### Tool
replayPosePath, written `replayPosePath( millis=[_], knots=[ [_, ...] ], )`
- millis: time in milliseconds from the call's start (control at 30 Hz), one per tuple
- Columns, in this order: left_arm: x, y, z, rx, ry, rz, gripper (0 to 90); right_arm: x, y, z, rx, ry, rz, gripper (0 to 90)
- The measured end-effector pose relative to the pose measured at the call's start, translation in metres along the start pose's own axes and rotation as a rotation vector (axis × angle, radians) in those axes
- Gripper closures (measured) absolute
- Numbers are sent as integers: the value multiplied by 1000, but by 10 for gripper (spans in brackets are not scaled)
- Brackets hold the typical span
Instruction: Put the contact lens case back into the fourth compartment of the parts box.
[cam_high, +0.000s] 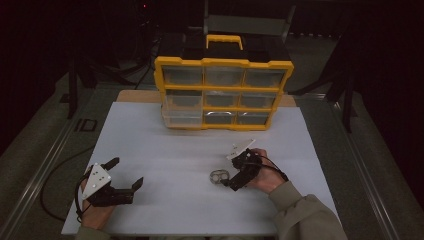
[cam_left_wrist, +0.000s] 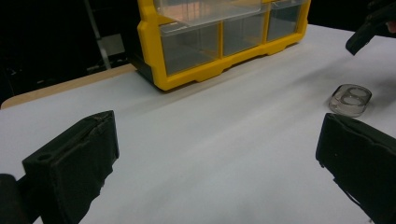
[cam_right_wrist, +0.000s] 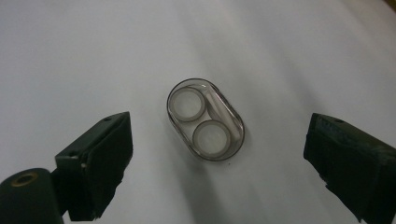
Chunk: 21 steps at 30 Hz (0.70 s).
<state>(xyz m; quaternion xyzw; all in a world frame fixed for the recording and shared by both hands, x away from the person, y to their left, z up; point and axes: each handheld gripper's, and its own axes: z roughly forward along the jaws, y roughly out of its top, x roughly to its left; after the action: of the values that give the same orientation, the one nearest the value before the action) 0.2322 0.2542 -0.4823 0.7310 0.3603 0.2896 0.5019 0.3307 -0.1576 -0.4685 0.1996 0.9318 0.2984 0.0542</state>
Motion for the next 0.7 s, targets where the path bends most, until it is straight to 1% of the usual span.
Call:
replayPosePath(
  millis=[167, 400, 433, 500, 700],
  knots=[
    [0, 0, 0, 1, -1, 1, 1, -3, 1, 10, 14, 21, 3, 84],
    [0, 0, 0, 2, -2, 1, 1, -5, 3, 23, 17, 36, -2, 98],
    [0, 0, 0, 2, -2, 2, 1, -5, 4, 25, 21, 45, 1, 106],
    [0, 0, 0, 1, -2, 2, 1, -5, 4, 27, 19, 44, -5, 108],
    [-1, -1, 1, 8, -1, 9, 1, -5, 6, 35, 25, 64, -16, 167]
  ],
)
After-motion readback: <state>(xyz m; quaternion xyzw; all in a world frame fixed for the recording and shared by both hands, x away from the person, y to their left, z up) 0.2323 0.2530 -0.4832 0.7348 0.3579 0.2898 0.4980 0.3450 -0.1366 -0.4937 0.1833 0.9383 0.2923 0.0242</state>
